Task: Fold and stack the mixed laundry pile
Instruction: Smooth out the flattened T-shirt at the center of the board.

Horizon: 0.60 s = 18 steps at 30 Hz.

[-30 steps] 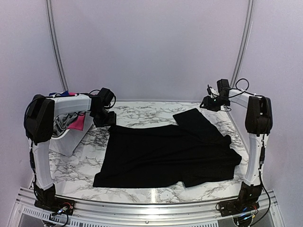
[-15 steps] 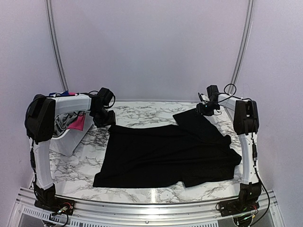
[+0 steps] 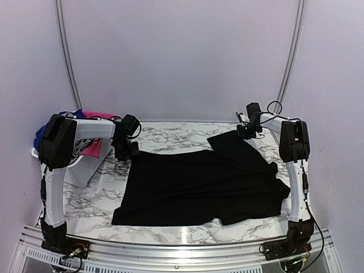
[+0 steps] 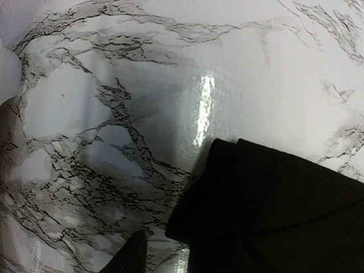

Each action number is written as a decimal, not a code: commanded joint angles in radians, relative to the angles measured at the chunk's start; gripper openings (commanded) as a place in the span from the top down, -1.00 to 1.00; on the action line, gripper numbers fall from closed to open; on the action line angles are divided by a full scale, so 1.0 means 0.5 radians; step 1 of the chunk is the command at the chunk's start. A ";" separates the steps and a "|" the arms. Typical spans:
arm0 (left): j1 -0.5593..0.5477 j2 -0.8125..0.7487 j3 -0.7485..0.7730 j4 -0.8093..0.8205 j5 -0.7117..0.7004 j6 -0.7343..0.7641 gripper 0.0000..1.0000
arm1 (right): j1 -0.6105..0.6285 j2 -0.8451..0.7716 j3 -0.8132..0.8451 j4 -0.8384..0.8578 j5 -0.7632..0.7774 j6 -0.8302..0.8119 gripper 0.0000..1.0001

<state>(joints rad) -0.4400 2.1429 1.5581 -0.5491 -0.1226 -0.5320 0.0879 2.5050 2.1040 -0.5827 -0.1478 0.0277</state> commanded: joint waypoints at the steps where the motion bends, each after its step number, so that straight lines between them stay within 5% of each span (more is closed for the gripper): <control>1: 0.006 0.083 0.047 -0.034 -0.062 0.033 0.09 | 0.024 0.089 -0.010 -0.089 -0.063 0.020 0.76; 3: 0.011 0.080 0.068 -0.026 -0.076 0.048 0.25 | 0.024 0.075 0.006 -0.091 -0.074 0.025 1.00; 11: 0.020 0.037 0.132 0.006 -0.108 0.106 0.86 | -0.014 -0.063 0.011 -0.077 -0.075 0.077 1.00; 18: 0.020 -0.081 0.136 0.006 -0.126 0.134 1.00 | -0.066 -0.273 -0.025 -0.046 -0.053 0.112 1.00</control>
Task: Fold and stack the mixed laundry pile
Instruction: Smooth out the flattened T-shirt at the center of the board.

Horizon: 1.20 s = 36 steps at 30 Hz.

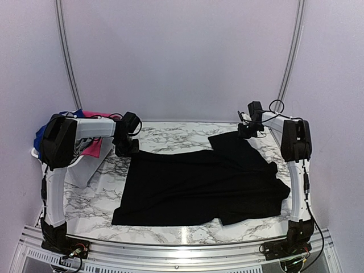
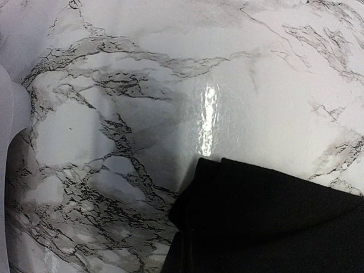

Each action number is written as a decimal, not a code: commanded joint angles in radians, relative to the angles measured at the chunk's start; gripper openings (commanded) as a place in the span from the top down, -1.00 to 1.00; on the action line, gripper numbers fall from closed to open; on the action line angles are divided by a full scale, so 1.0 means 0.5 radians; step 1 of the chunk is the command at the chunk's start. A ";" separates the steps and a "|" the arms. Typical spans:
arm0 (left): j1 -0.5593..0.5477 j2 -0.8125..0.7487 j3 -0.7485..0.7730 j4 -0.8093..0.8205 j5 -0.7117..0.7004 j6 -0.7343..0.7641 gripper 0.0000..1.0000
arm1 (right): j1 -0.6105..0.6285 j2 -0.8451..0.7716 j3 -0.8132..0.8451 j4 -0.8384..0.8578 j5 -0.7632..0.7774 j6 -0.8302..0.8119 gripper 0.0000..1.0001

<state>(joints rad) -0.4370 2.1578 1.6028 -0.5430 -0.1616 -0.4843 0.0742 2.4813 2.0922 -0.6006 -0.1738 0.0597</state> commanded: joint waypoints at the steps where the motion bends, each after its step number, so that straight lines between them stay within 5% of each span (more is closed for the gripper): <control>1: 0.011 -0.129 0.053 -0.008 -0.055 0.047 1.00 | -0.047 -0.257 -0.010 -0.001 0.007 0.053 1.00; 11: 0.020 -0.060 0.417 -0.028 -0.239 0.103 1.00 | -0.212 -0.393 -0.050 0.297 0.027 0.164 1.00; 25: 0.173 0.698 1.507 -0.077 -0.441 0.129 1.00 | -0.241 0.083 0.395 0.758 -0.130 0.271 1.00; 31: 0.216 0.878 1.681 0.104 -0.475 0.165 1.00 | -0.239 0.273 0.603 0.960 -0.088 0.296 1.00; 33: 0.220 0.890 1.698 0.163 -0.464 0.171 1.00 | -0.243 0.295 0.663 1.002 -0.082 0.331 0.46; 35: 0.220 0.872 1.723 0.172 -0.454 0.201 0.40 | -0.249 0.277 0.710 1.001 -0.116 0.370 -0.37; 36: 0.219 0.838 1.711 0.171 -0.457 0.210 0.06 | -0.250 0.247 0.707 0.985 -0.139 0.374 -0.62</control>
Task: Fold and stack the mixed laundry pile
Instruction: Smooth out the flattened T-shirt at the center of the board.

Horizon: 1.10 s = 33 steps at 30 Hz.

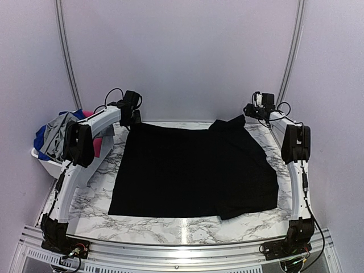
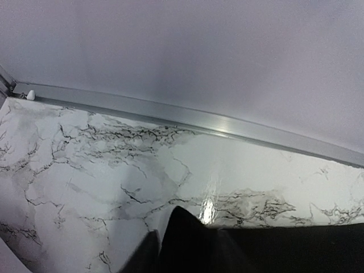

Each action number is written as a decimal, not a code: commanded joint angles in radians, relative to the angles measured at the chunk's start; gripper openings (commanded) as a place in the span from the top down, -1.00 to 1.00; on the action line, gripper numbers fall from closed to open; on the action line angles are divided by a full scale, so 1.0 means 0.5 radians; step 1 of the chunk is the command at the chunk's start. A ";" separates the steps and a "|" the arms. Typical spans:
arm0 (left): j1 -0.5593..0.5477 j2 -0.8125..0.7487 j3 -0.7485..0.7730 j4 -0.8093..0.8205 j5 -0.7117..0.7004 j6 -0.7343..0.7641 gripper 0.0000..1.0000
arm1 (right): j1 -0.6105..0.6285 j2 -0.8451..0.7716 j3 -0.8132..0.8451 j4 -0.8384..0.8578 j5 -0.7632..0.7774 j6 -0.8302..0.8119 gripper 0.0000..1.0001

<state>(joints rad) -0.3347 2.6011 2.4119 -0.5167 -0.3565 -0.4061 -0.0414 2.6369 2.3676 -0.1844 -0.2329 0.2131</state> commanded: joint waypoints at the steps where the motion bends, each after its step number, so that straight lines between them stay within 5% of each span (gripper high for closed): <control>1: 0.011 -0.095 0.065 0.120 -0.062 0.066 -0.23 | -0.018 -0.109 0.135 0.123 -0.040 0.065 -0.76; 3: 0.001 -0.214 -0.025 0.105 -0.033 0.114 -0.71 | -0.019 -0.239 0.073 -0.005 -0.064 0.049 -0.84; 5: -0.033 -0.398 -0.207 0.089 0.005 0.145 -0.95 | -0.021 -0.387 -0.013 -0.220 -0.054 0.022 -0.84; 9: -0.158 -0.759 -0.741 0.056 0.139 0.201 -0.98 | -0.014 -0.862 -0.543 -0.506 -0.137 0.013 -0.73; 14: -0.326 -1.041 -1.390 0.050 0.254 0.189 -0.98 | 0.013 -1.445 -1.564 -0.402 -0.239 0.019 -0.69; 17: -0.359 -1.056 -1.562 0.049 0.347 0.168 -0.98 | 0.026 -1.550 -1.844 -0.391 -0.287 0.005 -0.63; 23: -0.395 -0.913 -1.648 0.048 0.373 0.190 -0.98 | 0.054 -1.385 -2.005 -0.376 -0.323 -0.069 -0.57; 33: -0.265 -0.506 -1.251 -0.132 0.141 0.241 -0.86 | 0.036 -0.752 -1.479 -0.460 -0.280 -0.112 -0.51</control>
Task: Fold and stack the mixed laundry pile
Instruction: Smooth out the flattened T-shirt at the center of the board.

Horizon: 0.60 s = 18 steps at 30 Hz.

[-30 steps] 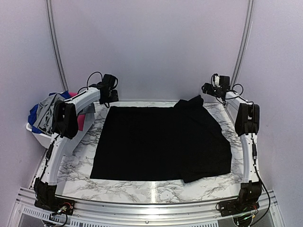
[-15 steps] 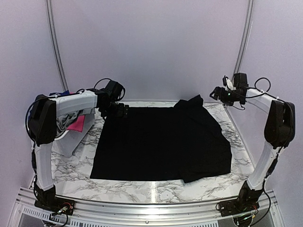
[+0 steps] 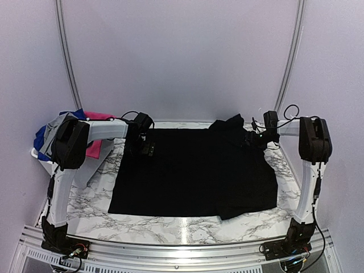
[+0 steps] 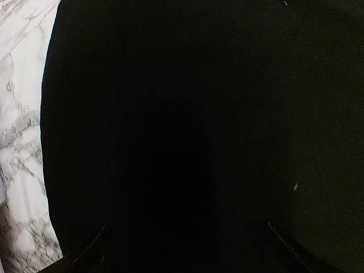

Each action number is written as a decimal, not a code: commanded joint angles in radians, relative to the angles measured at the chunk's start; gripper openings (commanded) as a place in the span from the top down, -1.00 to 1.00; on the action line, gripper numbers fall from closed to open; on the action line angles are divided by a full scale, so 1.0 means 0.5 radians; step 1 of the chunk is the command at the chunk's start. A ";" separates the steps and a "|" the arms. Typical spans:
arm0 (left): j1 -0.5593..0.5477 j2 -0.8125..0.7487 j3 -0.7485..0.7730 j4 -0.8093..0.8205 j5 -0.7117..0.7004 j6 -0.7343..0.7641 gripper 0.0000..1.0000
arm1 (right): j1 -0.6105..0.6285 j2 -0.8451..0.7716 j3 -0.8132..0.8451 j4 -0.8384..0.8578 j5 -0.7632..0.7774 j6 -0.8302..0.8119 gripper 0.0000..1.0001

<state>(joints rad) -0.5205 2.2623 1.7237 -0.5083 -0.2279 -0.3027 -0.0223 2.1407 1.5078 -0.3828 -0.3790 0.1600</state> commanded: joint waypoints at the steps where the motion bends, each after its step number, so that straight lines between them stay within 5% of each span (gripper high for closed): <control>1: 0.139 0.209 0.167 -0.149 -0.132 0.031 -0.85 | -0.003 0.309 0.361 -0.095 0.019 -0.008 -0.51; 6: 0.235 0.310 0.459 -0.171 -0.092 0.100 -0.84 | -0.003 0.553 1.052 -0.413 0.016 -0.037 -0.50; 9: 0.211 0.196 0.530 -0.171 -0.006 0.144 -0.94 | 0.017 0.408 1.156 -0.535 0.017 -0.034 -0.52; 18: -0.073 -0.643 -0.265 -0.159 0.075 -0.036 -0.98 | 0.151 -0.827 -0.259 -0.453 -0.045 0.104 -0.37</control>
<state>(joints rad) -0.4976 2.1254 1.7405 -0.5556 -0.2245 -0.2630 0.0063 1.9205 1.5826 -0.5831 -0.3763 0.1806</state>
